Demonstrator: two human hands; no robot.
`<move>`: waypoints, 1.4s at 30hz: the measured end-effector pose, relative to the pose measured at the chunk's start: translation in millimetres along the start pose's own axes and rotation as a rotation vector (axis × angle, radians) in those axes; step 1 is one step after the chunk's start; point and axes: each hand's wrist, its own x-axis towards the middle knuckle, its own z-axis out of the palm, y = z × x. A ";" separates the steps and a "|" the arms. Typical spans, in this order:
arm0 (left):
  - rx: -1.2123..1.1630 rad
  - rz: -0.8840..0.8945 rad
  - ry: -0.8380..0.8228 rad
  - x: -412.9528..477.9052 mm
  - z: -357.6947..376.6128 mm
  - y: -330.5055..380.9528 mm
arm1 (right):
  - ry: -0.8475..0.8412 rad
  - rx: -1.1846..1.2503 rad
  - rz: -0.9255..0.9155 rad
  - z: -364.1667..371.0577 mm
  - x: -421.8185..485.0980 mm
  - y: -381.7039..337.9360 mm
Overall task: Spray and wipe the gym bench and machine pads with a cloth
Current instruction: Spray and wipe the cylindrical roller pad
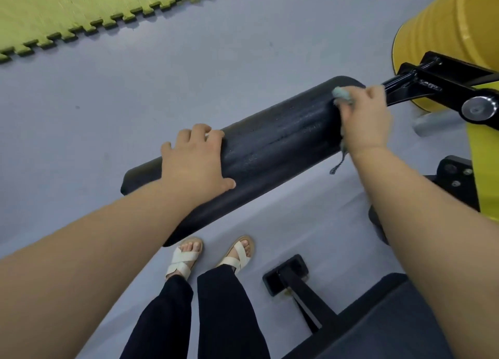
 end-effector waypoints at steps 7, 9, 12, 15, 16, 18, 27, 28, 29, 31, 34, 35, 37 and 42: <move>0.017 -0.026 -0.234 21.5 -4.3 6.4 | -0.067 -0.011 -0.272 24.4 -62.9 -85.6; 0.037 -0.030 -0.237 21.7 -5.8 6.8 | -0.122 0.099 -0.449 24.1 -83.6 -98.5; 0.055 -0.014 -0.185 16.2 -3.1 6.1 | -0.154 0.102 -0.544 18.4 -69.3 -76.6; 0.097 -0.001 -0.110 7.7 3.8 9.3 | -0.069 0.014 -0.256 8.0 -21.3 -25.9; 0.123 0.002 -0.093 5.9 6.1 11.2 | -0.042 -0.008 -0.127 3.1 -6.0 -8.7; 0.167 0.008 -0.077 5.7 9.5 13.7 | 0.019 -0.047 0.053 -1.8 11.1 6.4; 0.152 -0.017 -0.058 6.1 11.0 15.6 | -0.039 0.037 -0.281 24.8 -62.1 -93.1; 0.151 -0.022 -0.041 4.1 13.1 15.9 | -0.042 0.087 -0.369 24.3 -72.9 -98.7; 0.159 -0.021 -0.021 2.7 15.4 16.8 | -0.045 0.110 -0.447 24.5 -78.5 -97.9; 0.180 -0.021 0.019 -1.3 20.8 18.2 | -0.089 0.130 -0.516 19.8 -73.3 -84.3; 0.196 -0.032 0.027 -5.2 25.9 22.3 | -0.057 0.082 -0.212 8.9 -37.7 -50.0; 0.199 -0.039 0.029 -5.4 26.8 24.0 | -0.040 0.066 -0.091 7.0 -25.5 -38.8; 0.201 -0.044 0.038 -5.4 28.9 24.4 | 0.002 0.039 0.060 7.2 -17.0 -34.8; 0.151 -0.044 0.076 -5.6 32.1 20.1 | -0.074 -0.016 0.002 20.1 -51.3 -90.9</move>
